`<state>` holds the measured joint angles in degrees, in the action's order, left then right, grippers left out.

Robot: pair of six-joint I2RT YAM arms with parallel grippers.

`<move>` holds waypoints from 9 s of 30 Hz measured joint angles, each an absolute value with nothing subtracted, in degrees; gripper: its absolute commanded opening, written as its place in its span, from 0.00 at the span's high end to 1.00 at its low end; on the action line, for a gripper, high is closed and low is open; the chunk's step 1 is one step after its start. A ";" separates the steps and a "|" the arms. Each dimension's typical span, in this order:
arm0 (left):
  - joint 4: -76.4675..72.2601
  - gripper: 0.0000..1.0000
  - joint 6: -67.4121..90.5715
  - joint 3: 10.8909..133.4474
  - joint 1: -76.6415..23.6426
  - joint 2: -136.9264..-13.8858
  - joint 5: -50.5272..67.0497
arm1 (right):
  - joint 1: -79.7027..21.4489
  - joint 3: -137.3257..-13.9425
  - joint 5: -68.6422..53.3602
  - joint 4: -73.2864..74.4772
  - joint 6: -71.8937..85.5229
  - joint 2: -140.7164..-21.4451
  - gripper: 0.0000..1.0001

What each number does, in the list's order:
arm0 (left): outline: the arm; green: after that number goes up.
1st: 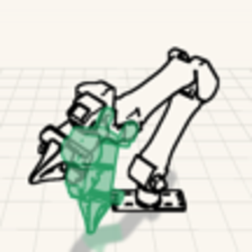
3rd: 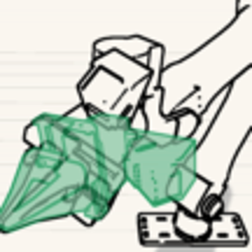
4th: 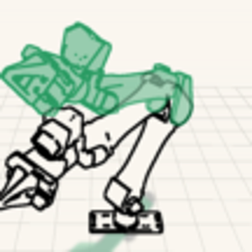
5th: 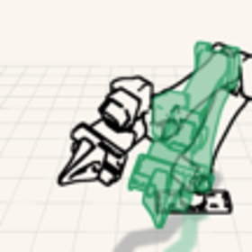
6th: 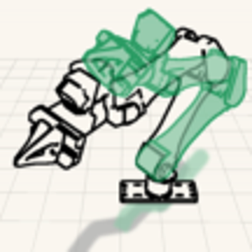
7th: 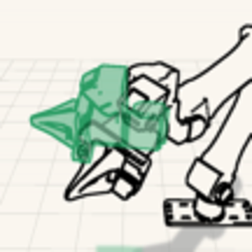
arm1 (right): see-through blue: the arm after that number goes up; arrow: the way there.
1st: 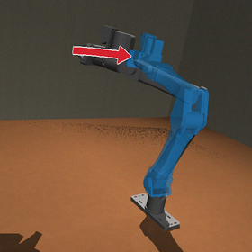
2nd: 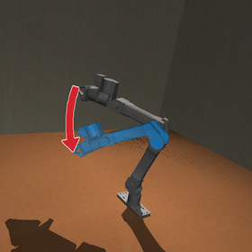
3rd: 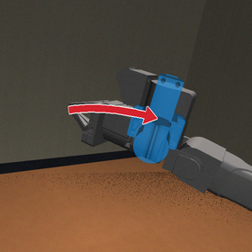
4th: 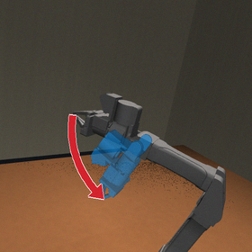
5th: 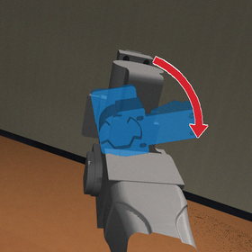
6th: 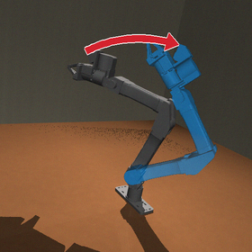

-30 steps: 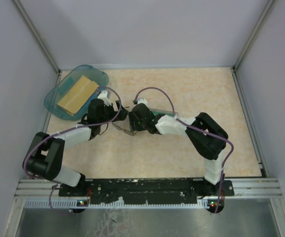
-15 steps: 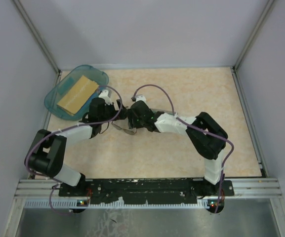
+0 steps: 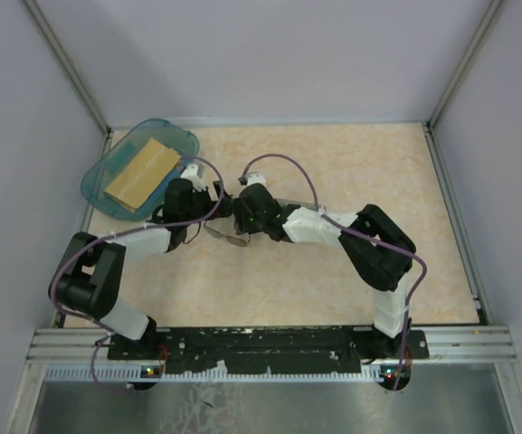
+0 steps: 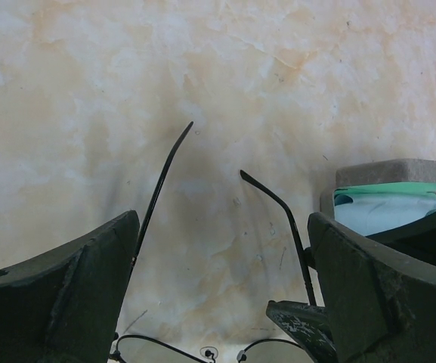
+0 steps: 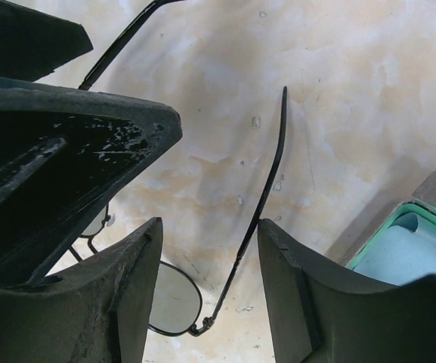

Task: Organize the sunglasses
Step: Fold the sunglasses at the center of the board.

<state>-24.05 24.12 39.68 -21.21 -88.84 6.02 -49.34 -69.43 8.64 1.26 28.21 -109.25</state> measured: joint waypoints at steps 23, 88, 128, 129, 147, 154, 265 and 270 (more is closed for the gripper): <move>-24.84 0.02 24.67 41.45 -20.82 -92.03 7.68 | -49.56 -69.43 7.68 -0.97 25.43 -109.67 0.60; -28.93 0.05 28.34 40.25 -20.23 -92.49 13.34 | -50.85 -62.94 4.45 -10.46 23.73 -110.30 0.75; -34.59 0.03 30.87 31.24 -20.34 -83.44 8.38 | -52.25 -56.62 8.16 -13.74 25.74 -105.19 0.81; -34.65 0.03 30.87 31.24 -20.25 -83.44 8.38 | -52.25 -56.62 8.19 -13.76 25.69 -105.08 0.82; -35.44 0.03 31.31 31.22 -20.12 -83.57 8.62 | -52.25 -56.62 7.79 -14.00 25.43 -104.97 0.95; -36.38 0.03 31.81 31.24 -20.10 -84.36 9.41 | -52.25 -56.62 7.20 -14.17 25.06 -104.97 0.95; -38.74 0.03 33.32 29.36 -19.44 -88.84 16.10 | -52.38 -55.88 3.33 -15.51 22.90 -104.20 0.89; -39.38 0.03 33.47 29.36 -19.44 -88.84 17.06 | -52.38 -55.88 2.76 -16.32 22.61 -104.20 0.89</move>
